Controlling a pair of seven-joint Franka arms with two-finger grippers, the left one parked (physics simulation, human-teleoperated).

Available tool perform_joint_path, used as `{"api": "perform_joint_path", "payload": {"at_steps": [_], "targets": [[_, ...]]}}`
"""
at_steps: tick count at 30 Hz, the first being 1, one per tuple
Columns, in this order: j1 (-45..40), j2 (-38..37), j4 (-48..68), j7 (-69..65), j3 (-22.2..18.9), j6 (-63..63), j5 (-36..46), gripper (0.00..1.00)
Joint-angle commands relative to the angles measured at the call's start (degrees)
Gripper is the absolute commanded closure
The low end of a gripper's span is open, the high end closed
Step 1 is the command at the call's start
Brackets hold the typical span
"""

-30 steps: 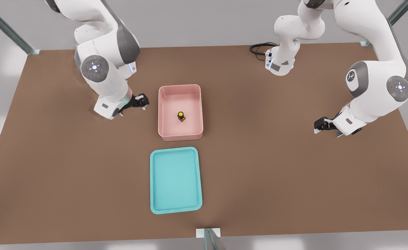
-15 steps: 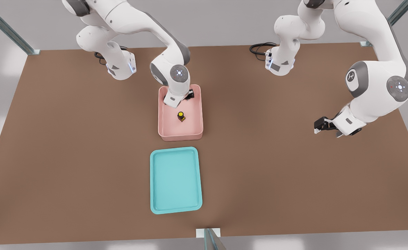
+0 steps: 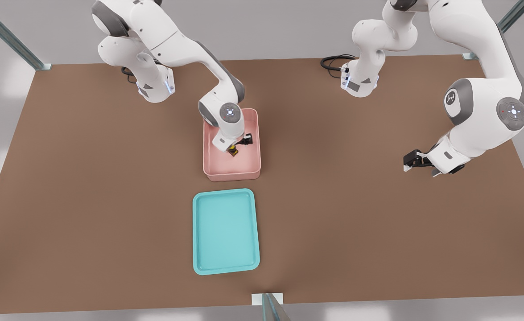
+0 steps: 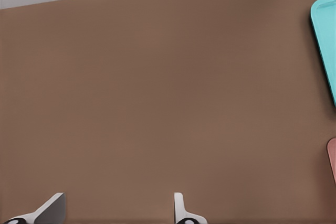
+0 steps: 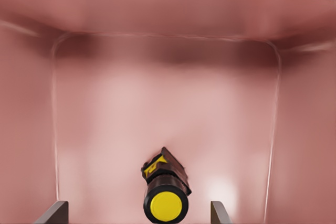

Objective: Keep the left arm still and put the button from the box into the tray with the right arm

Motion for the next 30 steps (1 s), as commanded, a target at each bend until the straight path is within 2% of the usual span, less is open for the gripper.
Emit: {"api": "perform_joint_path", "payload": {"at_steps": [1,8,27,30], "targets": [[-0.2,0.1,-0.5,6.6,-0.2,2.3,0.1,0.00],[-1.5,3.0,-0.4,5.4,-0.2,4.3,0.0,0.00],[-1.4,1.1,-3.0,4.5,0.7,4.2,0.0,0.02],[-1.5,1.2,-3.0,4.5,0.7,4.2,0.0,0.20]]}}
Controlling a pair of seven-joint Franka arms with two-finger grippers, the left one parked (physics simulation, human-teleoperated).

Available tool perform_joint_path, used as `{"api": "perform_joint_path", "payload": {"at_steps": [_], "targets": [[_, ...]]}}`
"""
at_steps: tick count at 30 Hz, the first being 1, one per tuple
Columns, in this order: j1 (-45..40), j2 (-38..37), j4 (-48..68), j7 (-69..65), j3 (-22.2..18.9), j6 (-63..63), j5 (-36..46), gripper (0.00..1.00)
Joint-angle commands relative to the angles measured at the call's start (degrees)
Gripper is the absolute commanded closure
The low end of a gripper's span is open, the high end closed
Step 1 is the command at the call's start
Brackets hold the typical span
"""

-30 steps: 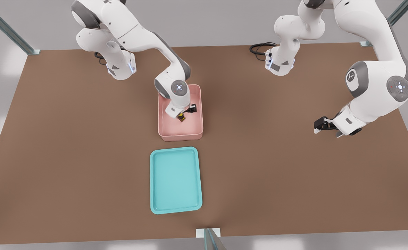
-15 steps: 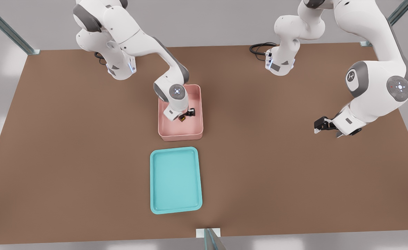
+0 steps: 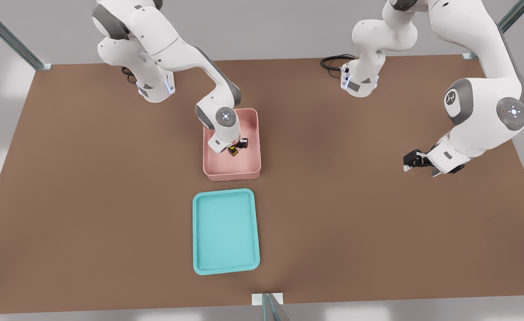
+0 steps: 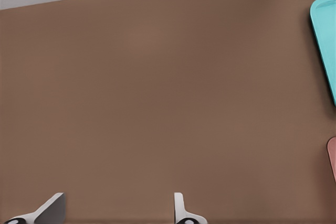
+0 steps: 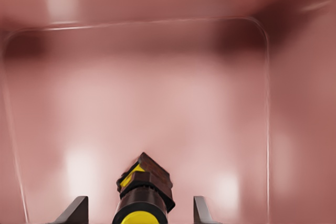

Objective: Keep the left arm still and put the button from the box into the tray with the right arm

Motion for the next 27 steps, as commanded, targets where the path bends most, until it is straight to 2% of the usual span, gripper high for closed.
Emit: {"api": "perform_joint_path", "payload": {"at_steps": [1,3,5,9,11,13,20,27], "targets": [[0.0,0.0,0.0,0.2,0.0,0.2,0.1,0.22],[0.0,0.4,0.1,0.2,0.0,0.3,0.1,0.22],[0.0,0.5,0.1,0.2,0.0,0.9,0.1,0.34],[0.1,0.5,0.1,0.3,0.0,0.9,0.1,0.38],[0.1,0.4,0.1,0.3,0.0,0.9,0.1,0.52],[0.1,0.3,0.1,0.3,0.1,0.7,0.1,0.55],[0.0,-6.4,3.0,0.3,-0.1,-5.7,0.1,0.56],[-2.3,-5.9,10.8,-5.3,-0.3,-9.7,0.1,0.57]]}}
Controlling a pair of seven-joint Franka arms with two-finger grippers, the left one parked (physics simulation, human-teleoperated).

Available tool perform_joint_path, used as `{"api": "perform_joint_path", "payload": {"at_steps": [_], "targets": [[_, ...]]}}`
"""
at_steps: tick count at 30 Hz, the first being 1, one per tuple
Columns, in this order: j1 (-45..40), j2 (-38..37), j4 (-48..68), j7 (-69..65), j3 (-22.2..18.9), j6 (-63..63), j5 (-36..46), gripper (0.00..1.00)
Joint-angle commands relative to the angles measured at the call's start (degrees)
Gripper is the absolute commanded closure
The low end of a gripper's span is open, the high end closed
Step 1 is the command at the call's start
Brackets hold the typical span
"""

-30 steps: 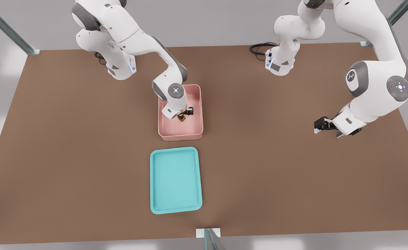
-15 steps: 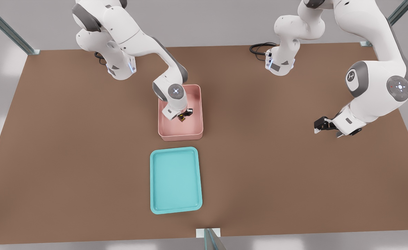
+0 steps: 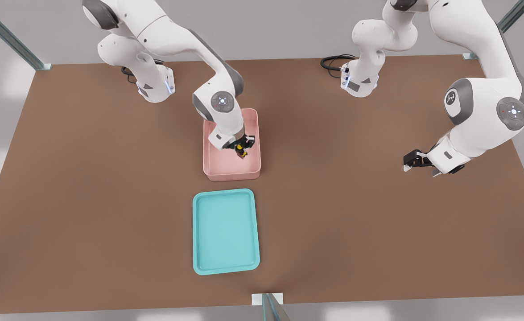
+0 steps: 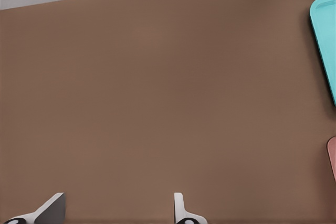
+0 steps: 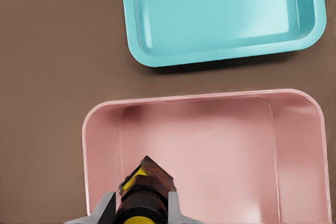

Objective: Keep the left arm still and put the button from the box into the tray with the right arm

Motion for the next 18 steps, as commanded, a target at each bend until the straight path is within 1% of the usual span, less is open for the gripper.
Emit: {"api": "perform_joint_path", "payload": {"at_steps": [1,2,3,6,10,13,16,18], "targets": [[-1.0,0.0,1.4,-5.0,0.0,-3.7,-0.3,0.57],[-2.6,0.1,2.3,-7.6,0.1,-4.0,0.2,0.57],[-3.8,1.1,6.2,-12.5,0.0,-8.7,4.6,0.57],[-8.3,4.6,15.0,-19.7,-0.1,-15.9,4.8,0.57],[-12.5,13.8,31.0,-28.3,-0.1,-25.6,4.7,0.57],[-14.2,20.7,40.3,-36.3,-0.3,-26.2,4.0,0.57],[-14.1,27.0,48.0,-45.1,-3.5,-25.1,4.0,0.57],[-14.0,30.0,51.0,-47.4,-4.6,-22.6,3.9,0.57]]}}
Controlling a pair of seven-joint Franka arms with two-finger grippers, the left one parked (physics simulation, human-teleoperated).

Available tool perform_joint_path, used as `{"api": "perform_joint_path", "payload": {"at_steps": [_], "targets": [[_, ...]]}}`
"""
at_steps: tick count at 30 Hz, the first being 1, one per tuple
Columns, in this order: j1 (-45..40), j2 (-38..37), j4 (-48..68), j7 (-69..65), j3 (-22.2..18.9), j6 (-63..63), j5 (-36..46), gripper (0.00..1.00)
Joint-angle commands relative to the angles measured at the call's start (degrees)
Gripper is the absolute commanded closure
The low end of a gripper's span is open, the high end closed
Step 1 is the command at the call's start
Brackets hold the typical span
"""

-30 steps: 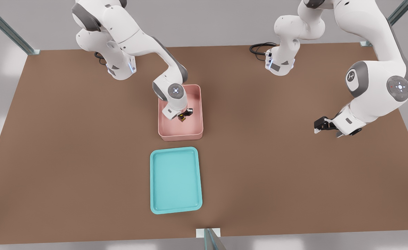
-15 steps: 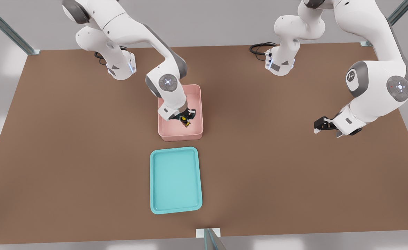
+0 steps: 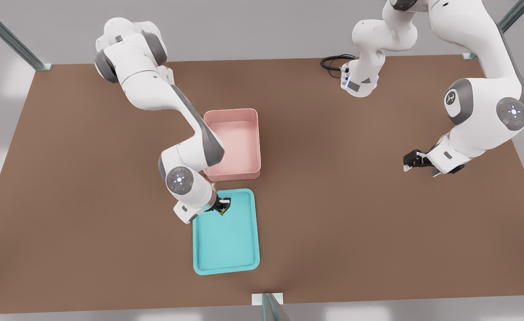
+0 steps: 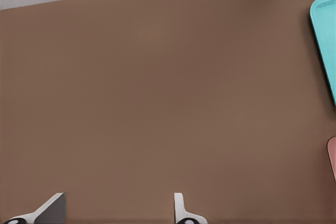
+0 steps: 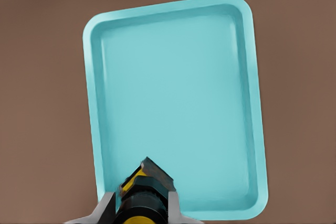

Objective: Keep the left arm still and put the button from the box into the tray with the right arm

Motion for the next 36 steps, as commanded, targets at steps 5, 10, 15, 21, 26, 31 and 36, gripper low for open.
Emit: {"api": "perform_joint_path", "payload": {"at_steps": [5,10,15,21,26,31,36], "targets": [[0.6,7.5,5.8,-29.3,-1.3,6.8,-0.3,0.56],[0.4,9.7,7.0,-32.8,-2.8,11.9,-0.3,0.30],[1.3,-3.9,6.5,-18.3,-1.2,-16.1,-0.3,0.00],[-17.9,-18.3,1.8,-30.6,-16.6,-36.9,-2.6,0.00],[-12.7,-39.8,-33.6,-30.6,-15.5,-17.9,-6.1,0.00],[-8.4,-33.7,-28.8,-27.4,-14.5,-18.8,-5.4,0.00],[-9.8,-33.1,-28.8,-27.5,-15.3,-20.2,-5.2,0.00]]}}
